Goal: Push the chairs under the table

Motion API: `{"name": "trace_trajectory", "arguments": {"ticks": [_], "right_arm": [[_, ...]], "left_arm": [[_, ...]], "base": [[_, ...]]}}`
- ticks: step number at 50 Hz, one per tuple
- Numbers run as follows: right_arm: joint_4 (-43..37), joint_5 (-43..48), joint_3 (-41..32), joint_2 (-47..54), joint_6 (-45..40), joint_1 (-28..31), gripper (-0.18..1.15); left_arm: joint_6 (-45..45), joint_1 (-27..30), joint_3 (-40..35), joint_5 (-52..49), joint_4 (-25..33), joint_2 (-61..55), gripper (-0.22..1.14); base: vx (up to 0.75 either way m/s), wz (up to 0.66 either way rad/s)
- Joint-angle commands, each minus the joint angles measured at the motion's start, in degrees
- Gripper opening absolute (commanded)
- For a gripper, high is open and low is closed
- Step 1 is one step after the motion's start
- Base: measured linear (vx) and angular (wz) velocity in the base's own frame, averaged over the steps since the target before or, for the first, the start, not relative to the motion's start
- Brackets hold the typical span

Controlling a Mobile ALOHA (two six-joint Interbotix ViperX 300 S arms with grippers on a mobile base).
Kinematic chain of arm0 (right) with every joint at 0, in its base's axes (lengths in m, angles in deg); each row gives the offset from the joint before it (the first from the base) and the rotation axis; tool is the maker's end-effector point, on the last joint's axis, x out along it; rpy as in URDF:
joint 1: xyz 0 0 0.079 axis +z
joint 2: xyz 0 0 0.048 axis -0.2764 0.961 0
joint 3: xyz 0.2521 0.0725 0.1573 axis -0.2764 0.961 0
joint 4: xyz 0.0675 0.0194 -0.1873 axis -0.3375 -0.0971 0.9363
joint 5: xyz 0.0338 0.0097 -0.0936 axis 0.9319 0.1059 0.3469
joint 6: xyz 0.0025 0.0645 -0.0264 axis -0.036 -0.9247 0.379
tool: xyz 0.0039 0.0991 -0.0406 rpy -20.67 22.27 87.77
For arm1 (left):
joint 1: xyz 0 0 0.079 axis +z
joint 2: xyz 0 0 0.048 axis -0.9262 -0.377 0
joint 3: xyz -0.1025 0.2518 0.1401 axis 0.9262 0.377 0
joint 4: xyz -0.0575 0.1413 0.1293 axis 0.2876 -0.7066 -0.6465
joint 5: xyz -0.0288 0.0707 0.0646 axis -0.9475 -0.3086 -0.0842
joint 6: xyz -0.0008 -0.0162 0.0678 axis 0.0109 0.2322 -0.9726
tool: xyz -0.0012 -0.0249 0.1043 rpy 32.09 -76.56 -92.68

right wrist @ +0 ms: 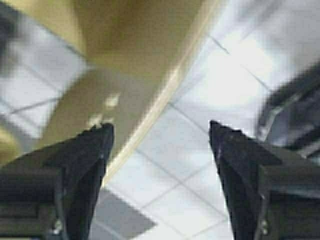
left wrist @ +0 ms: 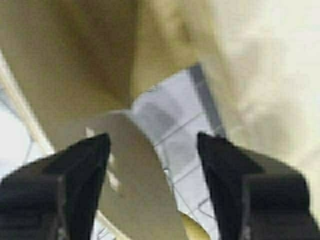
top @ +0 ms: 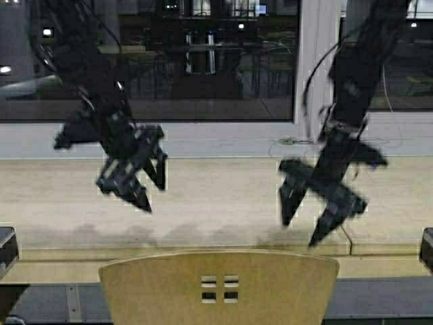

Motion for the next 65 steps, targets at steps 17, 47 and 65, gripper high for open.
{"name": "trace_trajectory", "arguments": {"ticks": [17, 47, 65], "right_arm": [[15.2, -2.8, 0.7, -31.6, 7.3, -4.5, 0.92], [34.2, 15.5, 10.2, -53.7, 22.6, -2.9, 0.91], [33.9, 19.3, 12.0, -54.1, 22.4, -2.2, 0.91]], "left_arm": [[-28.7, 6.4, 11.2, -4.8, -14.1, 30.1, 0.88], [-42.9, 11.2, 21.8, -3.8, -39.8, 58.7, 0.88], [-43.0, 11.3, 25.8, 3.1, -40.4, 63.5, 0.88]], "base": [[0.00, 0.00], [-0.01, 0.00], [-0.01, 0.08]]}}
